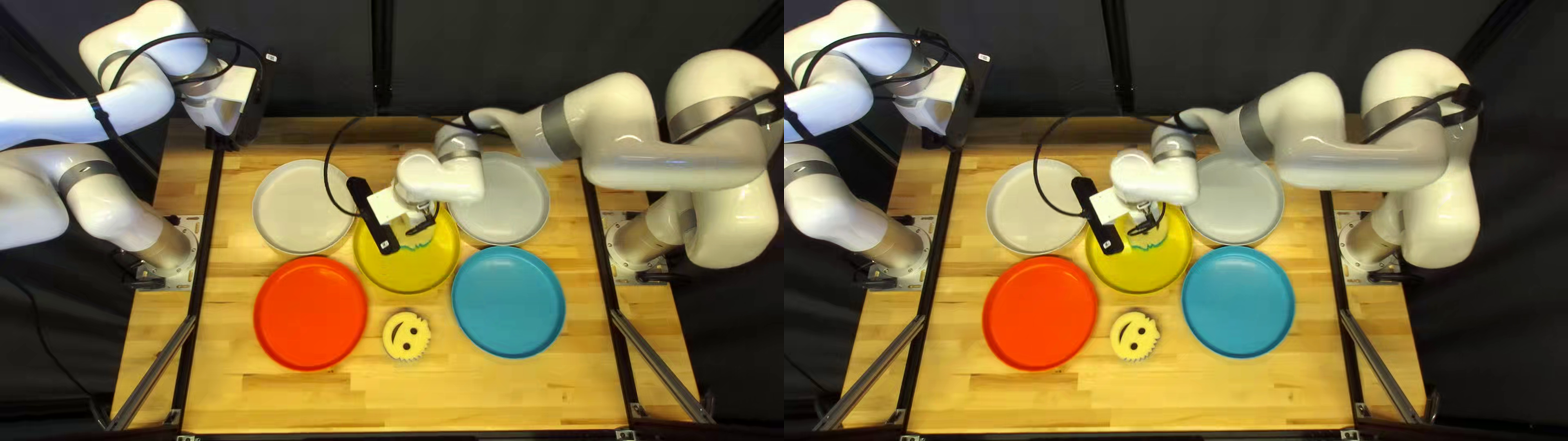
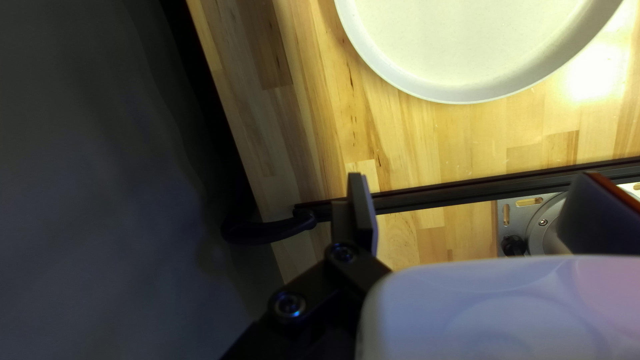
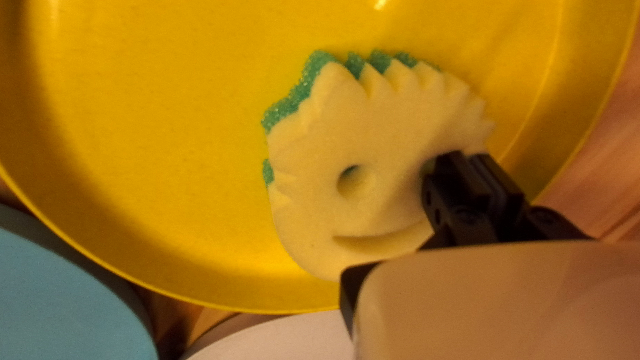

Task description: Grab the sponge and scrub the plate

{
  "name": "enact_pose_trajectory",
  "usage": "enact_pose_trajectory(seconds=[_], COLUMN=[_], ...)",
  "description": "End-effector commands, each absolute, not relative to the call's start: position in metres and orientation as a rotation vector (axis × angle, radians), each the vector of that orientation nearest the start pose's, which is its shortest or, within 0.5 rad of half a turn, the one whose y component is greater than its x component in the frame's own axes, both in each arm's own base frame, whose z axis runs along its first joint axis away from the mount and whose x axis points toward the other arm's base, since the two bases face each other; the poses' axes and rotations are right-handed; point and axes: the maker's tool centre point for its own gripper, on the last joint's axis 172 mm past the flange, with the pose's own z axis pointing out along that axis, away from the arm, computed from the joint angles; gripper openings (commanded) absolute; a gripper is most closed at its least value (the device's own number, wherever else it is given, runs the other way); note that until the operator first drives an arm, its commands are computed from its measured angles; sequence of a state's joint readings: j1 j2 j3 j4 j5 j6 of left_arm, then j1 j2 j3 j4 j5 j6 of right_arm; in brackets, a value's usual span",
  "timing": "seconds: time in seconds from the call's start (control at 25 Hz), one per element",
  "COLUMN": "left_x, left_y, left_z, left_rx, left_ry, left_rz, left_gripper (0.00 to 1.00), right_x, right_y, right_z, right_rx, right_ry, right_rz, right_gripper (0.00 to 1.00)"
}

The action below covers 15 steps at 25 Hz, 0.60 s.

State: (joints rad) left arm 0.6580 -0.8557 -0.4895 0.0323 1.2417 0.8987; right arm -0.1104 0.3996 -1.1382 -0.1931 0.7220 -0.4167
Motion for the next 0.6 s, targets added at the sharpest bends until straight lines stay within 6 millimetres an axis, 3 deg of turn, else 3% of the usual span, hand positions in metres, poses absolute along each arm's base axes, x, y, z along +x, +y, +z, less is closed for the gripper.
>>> enact_pose_trajectory(seconds=[0.04, 0.32, 0.6], left_x=[0.213, 0.213, 0.213], left_y=[0.174, 0.174, 0.174], left_z=[0.233, 0.233, 0.233], left_rx=[-3.022, -3.022, -3.022], left_ry=[0.379, 0.379, 0.379], left_rz=[-0.079, -0.079, -0.079], left_gripper=[1.0, 1.0, 1.0], right_x=[0.524, 0.531, 0.536], right_y=[-0.059, -0.005, 0.013], right_z=[0.042, 0.041, 0.039], right_rx=[-3.194, -3.216, -3.226], right_ry=[-0.732, -0.796, -0.837], right_rz=[0.03, 0.043, 0.058], right_gripper=[0.0, 0.0, 0.0])
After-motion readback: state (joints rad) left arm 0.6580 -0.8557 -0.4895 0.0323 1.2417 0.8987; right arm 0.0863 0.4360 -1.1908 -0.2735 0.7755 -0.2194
